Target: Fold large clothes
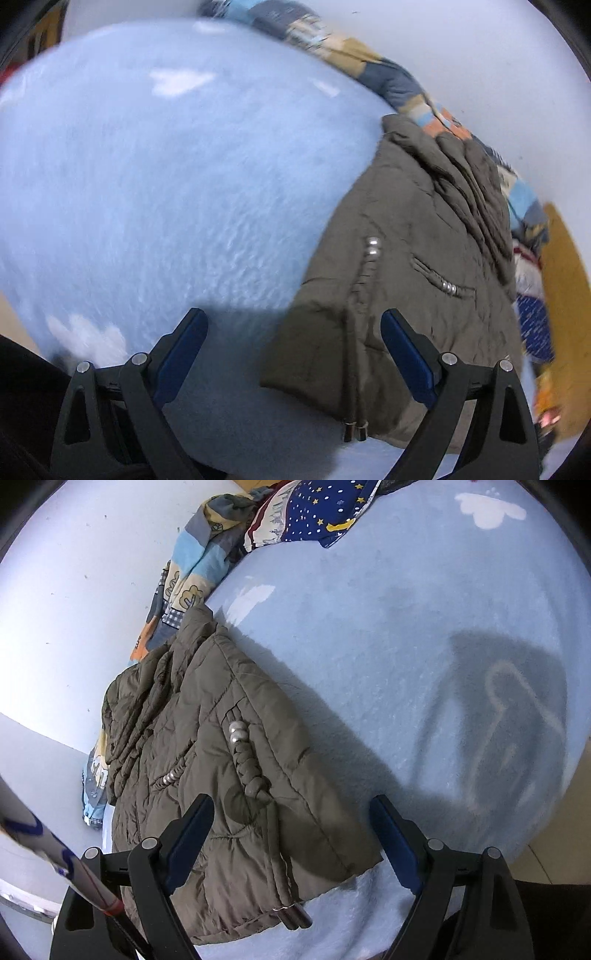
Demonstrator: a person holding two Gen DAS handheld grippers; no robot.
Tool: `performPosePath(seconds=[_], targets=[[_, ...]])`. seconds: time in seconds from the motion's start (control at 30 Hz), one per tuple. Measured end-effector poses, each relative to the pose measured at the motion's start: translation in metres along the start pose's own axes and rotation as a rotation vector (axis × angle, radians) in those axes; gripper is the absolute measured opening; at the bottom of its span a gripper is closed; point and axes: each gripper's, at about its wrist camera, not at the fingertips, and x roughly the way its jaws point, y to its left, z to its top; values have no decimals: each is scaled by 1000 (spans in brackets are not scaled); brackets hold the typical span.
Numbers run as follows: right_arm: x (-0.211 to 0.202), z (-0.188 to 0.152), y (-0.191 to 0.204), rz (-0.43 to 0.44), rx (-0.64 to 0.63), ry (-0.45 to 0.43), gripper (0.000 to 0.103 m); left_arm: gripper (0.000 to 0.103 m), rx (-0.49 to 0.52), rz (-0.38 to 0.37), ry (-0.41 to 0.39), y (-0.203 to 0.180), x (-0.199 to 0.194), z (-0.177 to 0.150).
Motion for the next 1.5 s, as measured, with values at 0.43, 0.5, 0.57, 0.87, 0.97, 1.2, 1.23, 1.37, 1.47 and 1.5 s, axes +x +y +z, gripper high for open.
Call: performPosePath(seconds=[0.43,0.5,0.57,0.87,0.97,1.2,1.23,1.37,1.47,1.5], targets=[[23,-33,42,104,-169,81,82,91,179,-66,3,-44,12,-31],[25,-38,51,119,-208,91,72,80,214,-65,-17,-50,10,-36],[20,-35,49,105,-204,57,59,72,207,-57,-37,-47,10,-34],[28,-28,36,90,-161,65,52,65,313,-46,-44,-64,16,-43],[36,-34,47,86,-218,96,52,66,337,-16,-62,-67,19,-42],[30,-45,71,8,-400,43,29,64,453,74,-122,-80,21,-49],[29,-49,77,-14,-445,25,28,64,469,89,-128,-82,22,-51],[41,-56,77,-83,-499,32,30,64,503,126,-144,-83,25,-55],[42,-61,80,-111,-550,7,33,64,507,133,-155,-82,26,-57],[42,-61,79,-108,-553,0,34,64,504,131,-156,-81,24,-58]])
